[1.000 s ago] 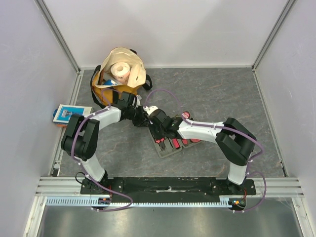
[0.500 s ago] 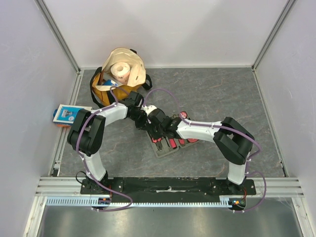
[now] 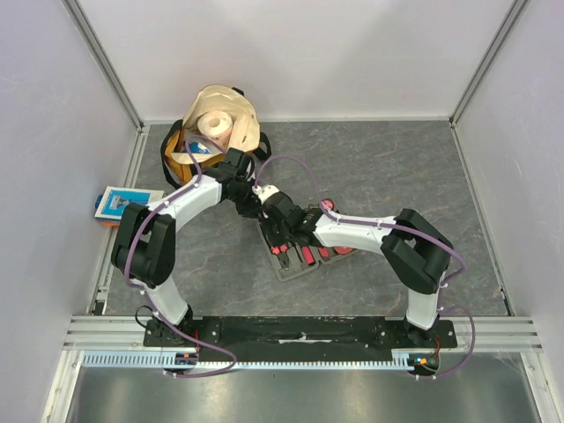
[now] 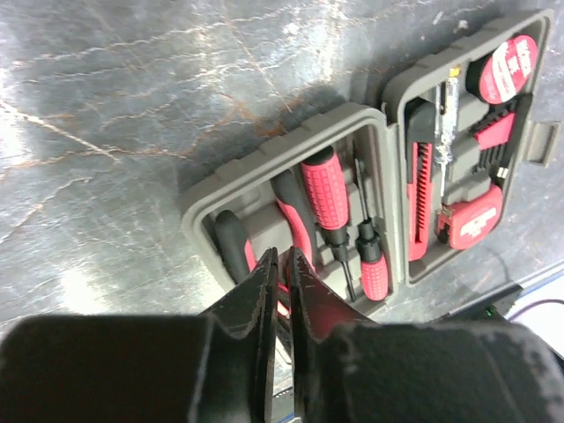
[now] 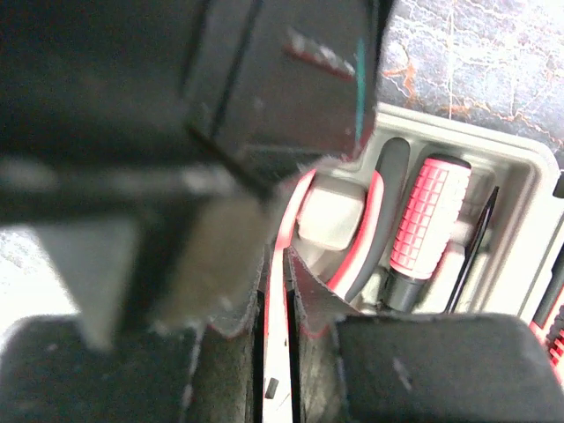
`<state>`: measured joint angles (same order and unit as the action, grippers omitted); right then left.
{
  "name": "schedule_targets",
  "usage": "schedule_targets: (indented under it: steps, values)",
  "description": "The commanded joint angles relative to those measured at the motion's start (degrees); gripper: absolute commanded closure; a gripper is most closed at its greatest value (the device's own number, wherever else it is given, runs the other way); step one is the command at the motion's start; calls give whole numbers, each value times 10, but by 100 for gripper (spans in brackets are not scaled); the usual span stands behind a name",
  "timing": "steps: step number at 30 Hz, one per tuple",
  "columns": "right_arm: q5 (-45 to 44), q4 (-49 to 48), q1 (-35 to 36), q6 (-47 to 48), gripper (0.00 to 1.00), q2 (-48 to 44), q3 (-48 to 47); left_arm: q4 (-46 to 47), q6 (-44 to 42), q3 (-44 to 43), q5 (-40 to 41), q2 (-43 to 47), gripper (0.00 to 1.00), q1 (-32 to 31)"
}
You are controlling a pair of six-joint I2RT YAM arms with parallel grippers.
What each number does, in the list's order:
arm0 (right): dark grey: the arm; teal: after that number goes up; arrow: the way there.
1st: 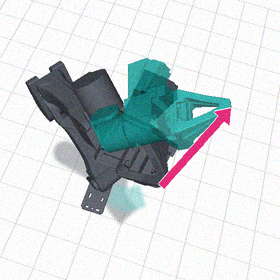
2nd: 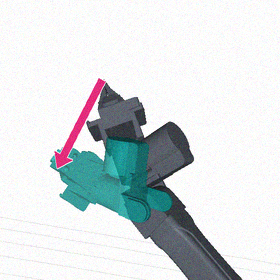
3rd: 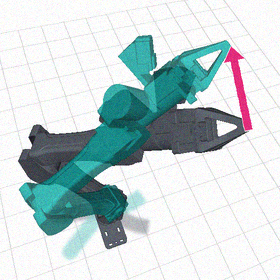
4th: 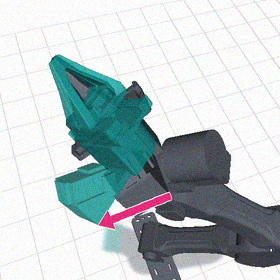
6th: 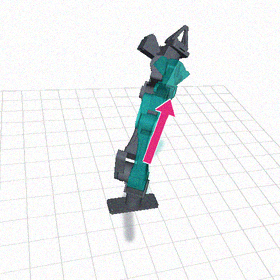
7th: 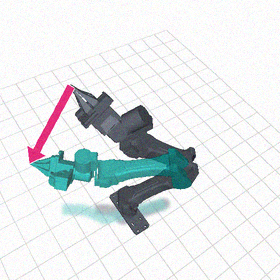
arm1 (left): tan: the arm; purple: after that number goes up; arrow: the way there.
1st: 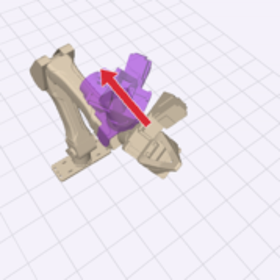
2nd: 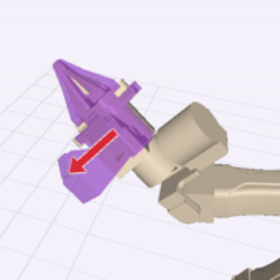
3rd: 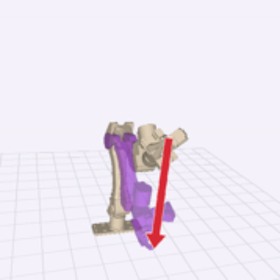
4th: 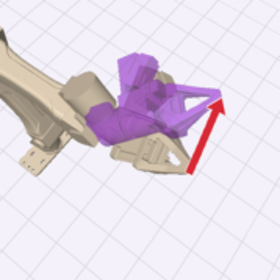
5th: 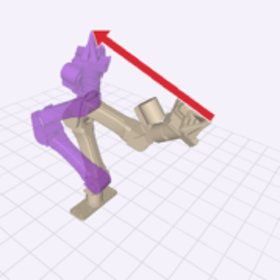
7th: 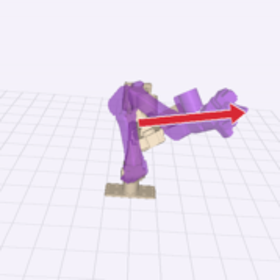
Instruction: Pack the tool kit
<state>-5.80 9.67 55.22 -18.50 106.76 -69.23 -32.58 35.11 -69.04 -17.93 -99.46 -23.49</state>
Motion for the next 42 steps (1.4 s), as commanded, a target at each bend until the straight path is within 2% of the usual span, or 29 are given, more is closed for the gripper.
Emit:
schedule_targets:
  steps: [1,6,15,18,33,40,42]
  values:
    - [-11,12,1,-6,82,-4,-13,-41,-13,-12,64,17,83,1]
    - [-3,1,1,-4,82,6,-8,-35,-14,8,53,-2,83,-2]
    - [18,-11,1,-8,82,22,2,-34,-18,19,42,-28,91,-8]
    - [22,-9,1,-7,84,29,8,-34,-20,21,40,-34,94,-9]
    - [23,33,2,2,96,73,11,-49,-20,8,28,-67,93,-24]
    - [-5,33,-2,-24,94,36,-11,-63,-16,-10,50,-45,94,-24]
    - [-21,28,-3,-42,90,16,-26,-69,-13,-21,60,-33,94,-24]
